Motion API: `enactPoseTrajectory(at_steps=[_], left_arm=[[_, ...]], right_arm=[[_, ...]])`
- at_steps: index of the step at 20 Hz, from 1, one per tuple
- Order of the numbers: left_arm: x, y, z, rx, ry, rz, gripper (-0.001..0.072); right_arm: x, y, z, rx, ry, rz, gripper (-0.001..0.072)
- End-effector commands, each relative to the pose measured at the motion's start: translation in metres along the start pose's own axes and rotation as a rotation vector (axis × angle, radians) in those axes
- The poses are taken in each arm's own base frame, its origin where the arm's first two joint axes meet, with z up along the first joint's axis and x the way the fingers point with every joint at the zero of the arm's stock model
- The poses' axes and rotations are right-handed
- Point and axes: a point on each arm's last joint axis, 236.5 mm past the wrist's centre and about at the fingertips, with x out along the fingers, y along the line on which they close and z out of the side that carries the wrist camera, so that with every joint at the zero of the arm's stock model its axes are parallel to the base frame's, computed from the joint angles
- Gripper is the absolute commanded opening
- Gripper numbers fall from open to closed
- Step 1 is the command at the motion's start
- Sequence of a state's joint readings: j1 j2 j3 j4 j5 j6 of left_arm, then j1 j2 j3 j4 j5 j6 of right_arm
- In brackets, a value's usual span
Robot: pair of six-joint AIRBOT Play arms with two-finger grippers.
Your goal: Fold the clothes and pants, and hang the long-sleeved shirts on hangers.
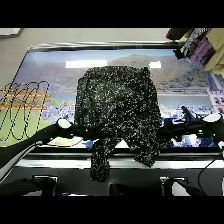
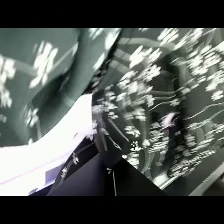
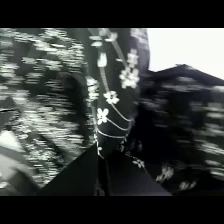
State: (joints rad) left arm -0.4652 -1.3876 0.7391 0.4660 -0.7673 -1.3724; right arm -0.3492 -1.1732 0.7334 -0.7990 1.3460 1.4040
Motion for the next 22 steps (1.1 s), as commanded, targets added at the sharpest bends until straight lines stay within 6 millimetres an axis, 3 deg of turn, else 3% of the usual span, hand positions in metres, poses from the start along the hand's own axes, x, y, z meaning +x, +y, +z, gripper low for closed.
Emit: enactPoseTrajectory(at_steps=[1,3,5,6,8,9,11,14,17,20,22], left_arm=[[-0.048,-0.027,0.053,0.104,-0.114,-0.028,0.0014],[-0.121,-0.066,0.107,0.241,-0.27,-0.043,0.0014],[-0.219,-0.118,0.15,0.378,-0.487,-0.059,0.0015],[-0.269,-0.145,0.161,0.438,-0.602,-0.073,0.0015],[-0.37,-0.199,0.159,0.556,-0.831,-0.098,0.0015],[-0.415,-0.223,0.146,0.614,-0.935,-0.105,0.0016],[-0.484,-0.259,0.106,0.71,-1.102,-0.105,0.0016],[-0.546,-0.285,0.032,0.807,-1.296,-0.071,0.0016],[-0.584,-0.284,-0.026,0.803,-1.466,0.041,0.0016],[-0.618,-0.264,-0.063,0.701,-1.634,0.191,0.0016],[-0.632,-0.252,-0.071,0.639,-1.694,0.242,0.0016]], right_arm=[[-0.024,0.069,0.032,-0.056,-0.14,0.227,0.0025],[-0.07,0.121,0.068,-0.159,-0.294,0.302,0.0025],[-0.134,0.182,0.09,-0.316,-0.457,0.339,0.0025],[-0.172,0.215,0.092,-0.397,-0.544,0.351,0.0025],[-0.244,0.277,0.077,-0.571,-0.712,0.364,0.0025],[-0.277,0.303,0.062,-0.65,-0.799,0.365,0.0025],[-0.335,0.344,0.017,-0.805,-0.963,0.338,0.0025],[-0.395,0.379,-0.07,-1.0,-1.187,0.28,0.0026],[-0.436,0.389,-0.151,-1.095,-1.414,0.251,0.0026],[-0.473,0.381,-0.198,-1.061,-1.623,0.214,0.0026],[-0.496,0.377,-0.213,-1.016,-1.733,0.224,0.0026]])
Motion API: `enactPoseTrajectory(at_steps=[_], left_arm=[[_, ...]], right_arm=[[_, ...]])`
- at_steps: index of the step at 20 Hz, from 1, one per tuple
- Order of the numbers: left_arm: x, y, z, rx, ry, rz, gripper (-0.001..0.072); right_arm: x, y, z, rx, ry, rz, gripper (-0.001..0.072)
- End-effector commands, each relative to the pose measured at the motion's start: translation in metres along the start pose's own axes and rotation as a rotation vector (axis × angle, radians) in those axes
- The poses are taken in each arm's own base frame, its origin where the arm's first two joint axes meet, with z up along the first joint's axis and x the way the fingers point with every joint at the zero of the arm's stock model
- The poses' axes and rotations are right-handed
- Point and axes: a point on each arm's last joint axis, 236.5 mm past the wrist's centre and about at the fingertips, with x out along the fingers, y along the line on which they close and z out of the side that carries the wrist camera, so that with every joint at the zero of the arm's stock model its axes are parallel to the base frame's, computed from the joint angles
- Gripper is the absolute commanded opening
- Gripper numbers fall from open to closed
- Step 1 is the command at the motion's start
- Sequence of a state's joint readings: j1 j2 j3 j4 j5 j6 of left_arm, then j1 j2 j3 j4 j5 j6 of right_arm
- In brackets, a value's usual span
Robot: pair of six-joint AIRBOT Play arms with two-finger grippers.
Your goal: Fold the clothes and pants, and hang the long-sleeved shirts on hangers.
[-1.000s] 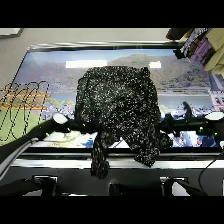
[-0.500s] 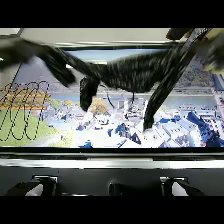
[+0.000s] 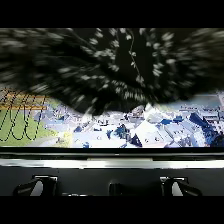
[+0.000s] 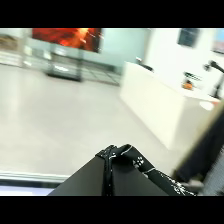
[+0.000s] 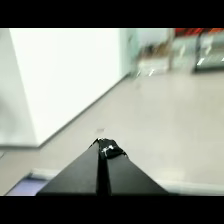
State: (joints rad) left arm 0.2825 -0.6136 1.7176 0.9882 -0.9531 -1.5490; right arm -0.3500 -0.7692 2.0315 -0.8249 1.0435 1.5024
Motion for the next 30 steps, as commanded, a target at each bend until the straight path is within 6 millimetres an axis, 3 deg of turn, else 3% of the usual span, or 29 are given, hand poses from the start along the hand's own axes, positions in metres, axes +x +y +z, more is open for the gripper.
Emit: enactPoseTrajectory(at_steps=[1,3,5,7,8,10,13,15,17,19,22,24,25,26,27,28,30], left_arm=[[-0.033,0.021,0.021,0.024,-0.084,0.168,0.0016],[-0.019,0.029,0.013,-0.028,-0.058,0.165,0.0017],[0.008,0.045,0.0,-0.079,-0.023,0.158,0.0016],[0.049,0.071,-0.031,-0.155,0.065,0.158,0.0016],[0.075,0.085,-0.055,-0.198,0.134,0.141,0.0016],[0.129,0.106,-0.119,-0.215,0.305,0.094,0.0016],[0.203,0.128,-0.247,-0.218,0.571,0.045,0.0016],[0.237,0.139,-0.336,-0.266,0.711,0.046,0.0016],[0.26,0.147,-0.411,-0.302,0.796,0.061,0.0016],[0.274,0.152,-0.466,-0.319,0.841,0.079,0.0016],[0.273,0.144,-0.528,-0.337,0.936,0.075,0.0016],[0.261,0.129,-0.556,-0.347,1.024,0.049,0.0021],[0.255,0.122,-0.565,-0.364,1.06,0.045,0.008],[0.253,0.12,-0.565,-0.388,1.074,0.053,0.029],[0.251,0.12,-0.561,-0.42,1.078,0.068,0.0571],[0.25,0.123,-0.551,-0.44,1.079,0.078,0.0683],[0.241,0.136,-0.522,-0.457,1.102,0.081,0.0683]], right_arm=[[-0.035,-0.001,0.047,-0.033,-0.184,-0.109,0.0026],[-0.02,-0.016,0.041,0.029,-0.166,-0.118,0.0026],[0.012,-0.046,0.016,0.129,-0.082,-0.139,0.0026],[0.055,-0.086,-0.029,0.26,0.053,-0.161,0.0026],[0.078,-0.105,-0.058,0.324,0.133,-0.162,0.0026],[0.124,-0.143,-0.131,0.47,0.319,-0.147,0.0026],[0.174,-0.196,-0.259,0.661,0.595,-0.138,0.0026],[0.198,-0.223,-0.351,0.721,0.746,-0.158,0.0027],[0.219,-0.231,-0.436,0.743,0.853,-0.147,0.0027],[0.229,-0.236,-0.508,0.753,0.932,-0.171,0.0027],[0.227,-0.232,-0.585,0.773,1.04,-0.181,0.0053],[0.219,-0.226,-0.612,0.785,1.101,-0.178,0.0105],[0.215,-0.226,-0.615,0.777,1.123,-0.18,0.0212],[0.209,-0.229,-0.61,0.768,1.139,-0.182,0.0286],[0.202,-0.234,-0.599,0.757,1.152,-0.176,0.0334],[0.188,-0.244,-0.582,0.725,1.171,-0.178,0.0475],[0.14,-0.283,-0.548,0.573,1.267,-0.238,0.0591]])
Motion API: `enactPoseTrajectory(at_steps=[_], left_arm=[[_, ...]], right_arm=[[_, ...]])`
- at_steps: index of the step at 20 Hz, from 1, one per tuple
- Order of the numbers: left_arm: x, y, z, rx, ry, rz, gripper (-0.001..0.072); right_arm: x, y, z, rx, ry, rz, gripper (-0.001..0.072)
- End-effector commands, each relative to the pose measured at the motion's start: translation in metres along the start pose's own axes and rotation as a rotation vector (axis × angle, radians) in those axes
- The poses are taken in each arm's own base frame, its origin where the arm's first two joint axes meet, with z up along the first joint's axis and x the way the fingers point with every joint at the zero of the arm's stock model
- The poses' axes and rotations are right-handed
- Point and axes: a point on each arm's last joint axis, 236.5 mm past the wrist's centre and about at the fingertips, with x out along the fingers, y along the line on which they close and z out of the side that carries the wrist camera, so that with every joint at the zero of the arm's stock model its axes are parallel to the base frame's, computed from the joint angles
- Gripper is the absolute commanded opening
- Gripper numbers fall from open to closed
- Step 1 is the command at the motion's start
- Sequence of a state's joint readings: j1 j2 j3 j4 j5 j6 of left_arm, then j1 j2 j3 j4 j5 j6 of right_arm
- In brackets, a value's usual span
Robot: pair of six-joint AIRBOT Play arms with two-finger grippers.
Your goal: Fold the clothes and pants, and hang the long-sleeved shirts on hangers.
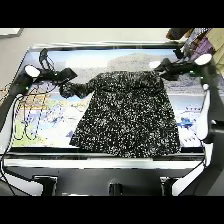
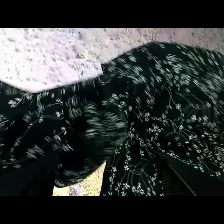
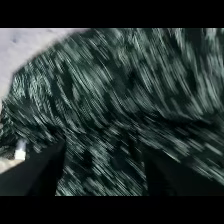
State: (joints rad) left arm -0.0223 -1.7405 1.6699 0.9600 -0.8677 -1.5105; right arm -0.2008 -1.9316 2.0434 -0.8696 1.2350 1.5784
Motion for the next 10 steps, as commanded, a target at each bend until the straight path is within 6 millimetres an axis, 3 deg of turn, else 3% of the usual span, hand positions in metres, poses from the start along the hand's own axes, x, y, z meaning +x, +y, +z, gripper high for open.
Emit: enactPoseTrajectory(at_steps=[1,3,5,7,10], left_arm=[[-0.038,0.009,-0.002,-0.055,0.075,0.003,0.0683],[-0.075,0.029,-0.005,-0.056,0.113,0.049,0.0682],[-0.103,0.052,-0.023,-0.059,0.157,0.117,0.0683],[-0.116,0.072,-0.057,-0.101,0.197,0.16,0.0682],[-0.115,0.089,-0.125,-0.172,0.274,0.188,0.0681]], right_arm=[[-0.083,-0.073,-0.023,-0.106,0.124,-0.258,0.0628],[-0.136,-0.115,-0.037,0.042,0.134,-0.298,0.063],[-0.166,-0.146,-0.07,0.195,0.157,-0.265,0.0642],[-0.178,-0.172,-0.119,0.322,0.188,-0.251,0.0642],[-0.167,-0.193,-0.2,0.426,0.258,-0.23,0.0641]])
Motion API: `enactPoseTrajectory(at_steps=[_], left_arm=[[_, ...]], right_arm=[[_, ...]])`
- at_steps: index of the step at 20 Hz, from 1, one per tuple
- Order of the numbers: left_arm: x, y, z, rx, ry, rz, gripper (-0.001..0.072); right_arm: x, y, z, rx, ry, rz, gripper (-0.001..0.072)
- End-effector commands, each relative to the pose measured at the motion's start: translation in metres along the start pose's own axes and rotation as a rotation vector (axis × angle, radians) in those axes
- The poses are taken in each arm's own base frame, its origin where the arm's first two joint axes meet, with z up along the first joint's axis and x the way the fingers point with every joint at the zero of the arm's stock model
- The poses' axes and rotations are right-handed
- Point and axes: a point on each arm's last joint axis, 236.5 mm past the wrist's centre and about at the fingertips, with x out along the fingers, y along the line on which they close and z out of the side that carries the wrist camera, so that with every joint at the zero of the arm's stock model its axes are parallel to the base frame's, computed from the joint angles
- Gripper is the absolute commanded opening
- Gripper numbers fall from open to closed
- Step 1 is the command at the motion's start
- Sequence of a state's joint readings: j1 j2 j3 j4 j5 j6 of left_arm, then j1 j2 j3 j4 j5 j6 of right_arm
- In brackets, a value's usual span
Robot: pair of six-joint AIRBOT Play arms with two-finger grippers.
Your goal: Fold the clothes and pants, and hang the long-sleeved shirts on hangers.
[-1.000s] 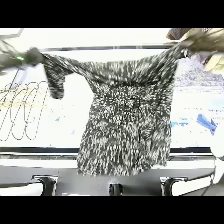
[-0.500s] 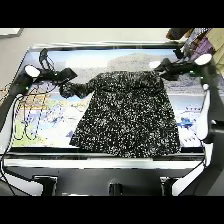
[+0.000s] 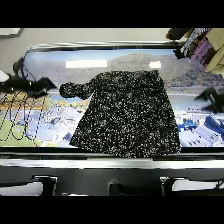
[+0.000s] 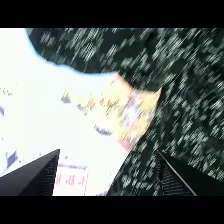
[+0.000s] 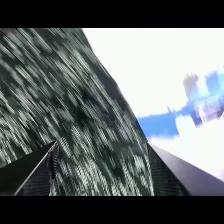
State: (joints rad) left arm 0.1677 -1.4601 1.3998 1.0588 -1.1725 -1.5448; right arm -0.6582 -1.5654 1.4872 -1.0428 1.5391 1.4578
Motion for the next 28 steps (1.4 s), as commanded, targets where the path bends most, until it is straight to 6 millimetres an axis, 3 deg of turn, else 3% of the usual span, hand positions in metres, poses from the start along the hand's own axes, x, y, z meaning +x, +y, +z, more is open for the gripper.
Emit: enactPoseTrajectory(at_steps=[1,3,6,13,16,23,26,28], left_arm=[[0.011,0.03,-0.069,-0.065,0.105,0.041,0.0681],[0.022,0.032,-0.097,-0.078,0.171,0.045,0.068],[0.031,0.026,-0.112,-0.056,0.209,0.044,0.068],[0.039,0.024,-0.117,-0.023,0.225,0.042,0.068],[0.044,0.03,-0.131,-0.016,0.261,0.045,0.068],[0.053,0.041,-0.16,-0.048,0.331,0.057,0.068],[0.052,0.041,-0.161,-0.046,0.334,0.057,0.068],[0.052,0.041,-0.161,-0.046,0.334,0.057,0.068]], right_arm=[[0.033,-0.047,-0.083,0.106,0.119,0.006,0.0641],[0.059,-0.054,-0.113,0.138,0.186,0.018,0.0641],[0.079,-0.064,-0.133,0.153,0.216,0.02,0.0641],[0.094,-0.062,-0.134,0.169,0.23,0.064,0.0641],[0.1,-0.06,-0.135,0.191,0.246,0.092,0.062],[0.104,-0.075,-0.129,0.178,0.216,0.032,0.062],[0.097,-0.065,-0.127,0.15,0.21,0.063,0.062],[0.083,-0.06,-0.114,0.129,0.153,0.05,0.0624]])
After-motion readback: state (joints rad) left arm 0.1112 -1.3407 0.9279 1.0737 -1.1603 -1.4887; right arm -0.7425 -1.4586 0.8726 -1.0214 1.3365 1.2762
